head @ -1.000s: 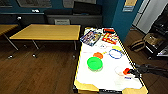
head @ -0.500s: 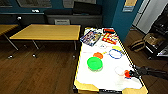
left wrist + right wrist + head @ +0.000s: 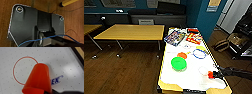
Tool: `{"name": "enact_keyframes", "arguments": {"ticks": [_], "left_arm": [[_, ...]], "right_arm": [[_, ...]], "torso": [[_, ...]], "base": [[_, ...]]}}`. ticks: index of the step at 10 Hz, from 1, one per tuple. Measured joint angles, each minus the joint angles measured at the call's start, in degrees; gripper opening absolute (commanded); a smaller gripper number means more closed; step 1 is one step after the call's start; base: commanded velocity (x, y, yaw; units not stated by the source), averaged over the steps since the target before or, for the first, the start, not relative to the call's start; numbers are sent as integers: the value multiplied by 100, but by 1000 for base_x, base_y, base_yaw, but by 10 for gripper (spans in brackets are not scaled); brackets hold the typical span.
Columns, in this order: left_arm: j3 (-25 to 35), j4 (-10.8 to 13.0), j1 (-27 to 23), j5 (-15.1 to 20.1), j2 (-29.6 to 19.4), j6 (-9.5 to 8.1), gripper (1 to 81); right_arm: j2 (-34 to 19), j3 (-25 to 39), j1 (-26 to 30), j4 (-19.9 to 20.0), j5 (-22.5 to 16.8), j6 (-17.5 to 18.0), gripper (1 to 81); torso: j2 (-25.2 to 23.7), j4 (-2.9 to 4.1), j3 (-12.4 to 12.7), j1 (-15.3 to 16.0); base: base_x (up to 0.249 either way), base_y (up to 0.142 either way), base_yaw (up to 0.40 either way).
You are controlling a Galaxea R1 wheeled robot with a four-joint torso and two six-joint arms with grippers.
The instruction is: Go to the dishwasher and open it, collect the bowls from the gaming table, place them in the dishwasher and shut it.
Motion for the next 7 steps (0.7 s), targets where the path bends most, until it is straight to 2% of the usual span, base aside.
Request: {"name": "enact_keyframes", "arguments": {"ticks": [2,7], "left_arm": [[0,1,-2,-6,2,-1,811],[119,4,-5,-6,2,0,811]], "right_arm": [[-341,755,112,155,-89,2,10],[-1971,3333,444,297,40,16,10]], "torso": [[0,0,0,0],[0,0,0,0]], "base": [[0,0,0],[0,0,0]]}}
